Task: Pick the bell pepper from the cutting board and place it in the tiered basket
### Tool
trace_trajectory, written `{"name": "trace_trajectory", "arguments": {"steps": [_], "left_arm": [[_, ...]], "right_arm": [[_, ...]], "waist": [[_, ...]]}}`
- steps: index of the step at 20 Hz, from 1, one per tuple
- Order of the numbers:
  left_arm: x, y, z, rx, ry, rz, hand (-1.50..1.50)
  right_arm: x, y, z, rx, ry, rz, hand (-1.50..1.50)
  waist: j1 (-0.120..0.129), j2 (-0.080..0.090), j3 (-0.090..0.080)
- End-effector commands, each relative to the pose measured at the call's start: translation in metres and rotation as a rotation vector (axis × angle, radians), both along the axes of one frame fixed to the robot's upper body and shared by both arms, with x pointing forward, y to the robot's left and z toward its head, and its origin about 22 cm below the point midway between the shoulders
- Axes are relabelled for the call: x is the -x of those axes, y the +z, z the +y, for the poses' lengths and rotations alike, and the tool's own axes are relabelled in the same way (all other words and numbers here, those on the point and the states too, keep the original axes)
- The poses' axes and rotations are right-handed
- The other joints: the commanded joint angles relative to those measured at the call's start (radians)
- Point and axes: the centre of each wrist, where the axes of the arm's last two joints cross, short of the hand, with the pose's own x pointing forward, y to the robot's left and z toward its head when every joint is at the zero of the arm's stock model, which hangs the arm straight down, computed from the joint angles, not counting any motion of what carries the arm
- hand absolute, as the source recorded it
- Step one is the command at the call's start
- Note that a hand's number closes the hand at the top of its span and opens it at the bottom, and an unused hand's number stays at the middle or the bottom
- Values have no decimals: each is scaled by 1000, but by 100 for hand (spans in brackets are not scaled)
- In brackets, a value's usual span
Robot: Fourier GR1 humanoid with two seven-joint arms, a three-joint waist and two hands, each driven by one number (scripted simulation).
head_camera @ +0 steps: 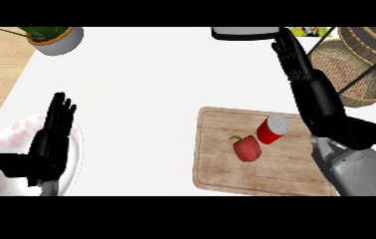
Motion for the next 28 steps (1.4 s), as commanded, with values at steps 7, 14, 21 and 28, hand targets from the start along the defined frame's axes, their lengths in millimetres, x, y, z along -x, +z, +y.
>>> {"name": "trace_trajectory", "arguments": {"steps": [7, 14, 21, 28], "left_arm": [[-21, 19, -29, -94, -97, -73, 0], [-37, 31, -69, -147, -172, -70, 0], [-44, 32, -68, -147, -174, -30, 0], [-44, 29, -75, -148, -164, -12, 0]], "right_arm": [[-10, -4, -2, -775, 146, -17, 150], [-19, -51, -58, -384, 816, 307, -150], [-28, 41, -157, 42, 865, 122, -150], [6, 164, -116, 741, 801, -106, -150]], "waist": [[-51, 40, 23], [14, 26, -36], [-8, 10, -40], [-31, -4, -39]]}}
